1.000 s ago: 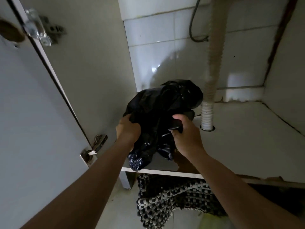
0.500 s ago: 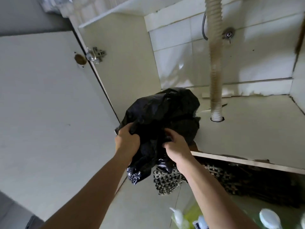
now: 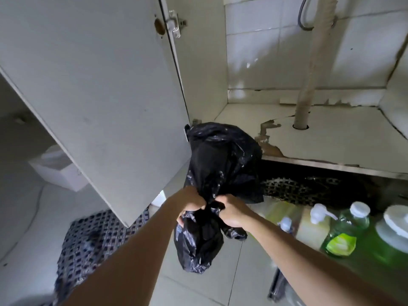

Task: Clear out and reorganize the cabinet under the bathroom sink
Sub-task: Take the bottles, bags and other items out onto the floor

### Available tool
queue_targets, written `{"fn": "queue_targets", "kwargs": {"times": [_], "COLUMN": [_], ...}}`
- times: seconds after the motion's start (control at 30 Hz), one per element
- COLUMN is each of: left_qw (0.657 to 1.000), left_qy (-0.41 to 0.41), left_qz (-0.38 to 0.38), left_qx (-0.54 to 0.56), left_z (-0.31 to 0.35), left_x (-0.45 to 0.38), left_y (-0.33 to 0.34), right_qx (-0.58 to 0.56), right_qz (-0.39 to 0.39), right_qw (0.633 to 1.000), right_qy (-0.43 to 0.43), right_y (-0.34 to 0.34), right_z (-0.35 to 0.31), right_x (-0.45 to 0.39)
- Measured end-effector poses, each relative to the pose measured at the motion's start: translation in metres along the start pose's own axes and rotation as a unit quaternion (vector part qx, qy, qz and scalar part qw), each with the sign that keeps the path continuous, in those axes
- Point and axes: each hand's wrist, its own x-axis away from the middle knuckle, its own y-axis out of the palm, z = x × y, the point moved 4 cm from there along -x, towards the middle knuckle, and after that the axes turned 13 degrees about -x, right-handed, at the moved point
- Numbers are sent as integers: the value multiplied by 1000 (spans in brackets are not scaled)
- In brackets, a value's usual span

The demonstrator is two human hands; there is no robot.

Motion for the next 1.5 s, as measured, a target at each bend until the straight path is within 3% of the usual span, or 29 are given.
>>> {"fn": "queue_targets", "kwargs": {"times": [0.17,0.33,0.43,0.53,0.67,0.77,0.9,1.03,1.2,1.37,1.43,1.5], "left_qw": [992,976,974,983,992,989,984,976,954,931,930,928], "left_qy": [-39,-30,-4,29,81,127,145,98,88,197,275,337], "left_qz": [-89,-187,-159,-99,-56,-2,-11,-9,77,190,149,30], "left_qx": [-81,-109,-159,-151,-78,-71,-106,-196,-277,-242,-191,-154], "left_z": [-80,-108,-106,-97,-79,-68,-68,-82,-60,22,59,84], "left_x": [-42,-33,-29,-31,-43,-55,-62,-70,-58,-27,-20,-15], "left_y": [28,43,39,29,23,26,47,63,37,0,10,40], "right_qx": [65,124,120,75,-65,-43,-27,-35,-70,-10,58,120], "right_qz": [-41,-124,-166,-140,24,101,62,-15,-85,-131,-115,-92], "right_qw": [997,980,972,974,980,972,966,970,973,973,972,964], "right_qy": [32,89,118,160,187,206,248,239,205,192,196,217], "right_y": [86,112,97,70,41,38,67,113,124,59,18,-25], "right_z": [10,24,20,21,33,43,60,71,63,63,66,73], "right_x": [-24,-16,-7,-4,-8,-6,-9,-25,-30,-5,14,37]}}
